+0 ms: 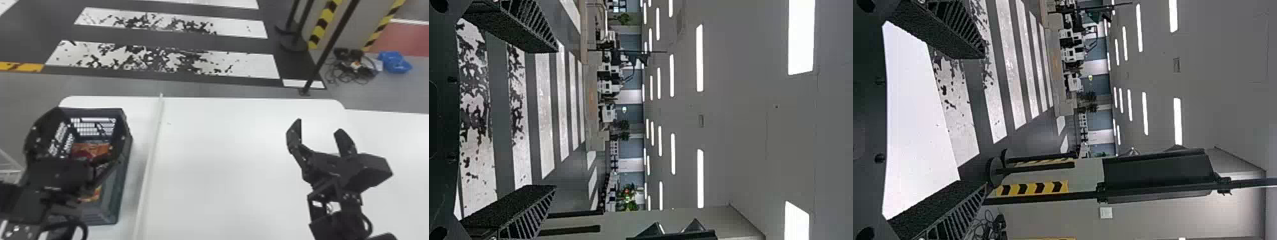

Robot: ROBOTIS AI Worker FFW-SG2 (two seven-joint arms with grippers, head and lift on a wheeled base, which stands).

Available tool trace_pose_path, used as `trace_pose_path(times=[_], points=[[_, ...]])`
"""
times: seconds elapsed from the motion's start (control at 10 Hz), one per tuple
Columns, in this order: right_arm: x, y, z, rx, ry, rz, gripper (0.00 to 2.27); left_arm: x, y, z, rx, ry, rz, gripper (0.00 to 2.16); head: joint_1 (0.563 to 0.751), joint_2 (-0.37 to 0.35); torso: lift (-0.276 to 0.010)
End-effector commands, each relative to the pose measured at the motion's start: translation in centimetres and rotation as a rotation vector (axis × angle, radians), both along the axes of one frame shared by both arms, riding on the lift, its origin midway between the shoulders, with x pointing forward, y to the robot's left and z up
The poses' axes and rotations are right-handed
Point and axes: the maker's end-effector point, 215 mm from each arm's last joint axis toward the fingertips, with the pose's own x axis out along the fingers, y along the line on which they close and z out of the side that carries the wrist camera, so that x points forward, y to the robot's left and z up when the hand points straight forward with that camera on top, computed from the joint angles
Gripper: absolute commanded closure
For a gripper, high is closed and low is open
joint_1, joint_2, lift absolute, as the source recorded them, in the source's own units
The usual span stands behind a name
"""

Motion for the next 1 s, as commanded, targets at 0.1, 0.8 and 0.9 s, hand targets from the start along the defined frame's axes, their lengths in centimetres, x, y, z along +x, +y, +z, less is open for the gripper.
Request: trace_pose_path(times=[0.1, 0.8, 0.9], points=[[0.00, 0.00, 0.00, 0.000, 0.000, 0.000, 0.00, 0.00, 0.00, 0.00, 0.000, 0.000, 0.000, 0.00, 0.695, -0.096, -0.029], [0.00, 0.00, 0.00, 0.000, 0.000, 0.000, 0.00, 0.00, 0.00, 0.00, 0.000, 0.000, 0.000, 0.00, 0.695, -0.096, -0.029], [0.00, 0.00, 0.00, 0.000, 0.000, 0.000, 0.00, 0.00, 0.00, 0.00, 0.000, 0.000, 0.000, 0.00, 0.695, -0.096, -0.029]])
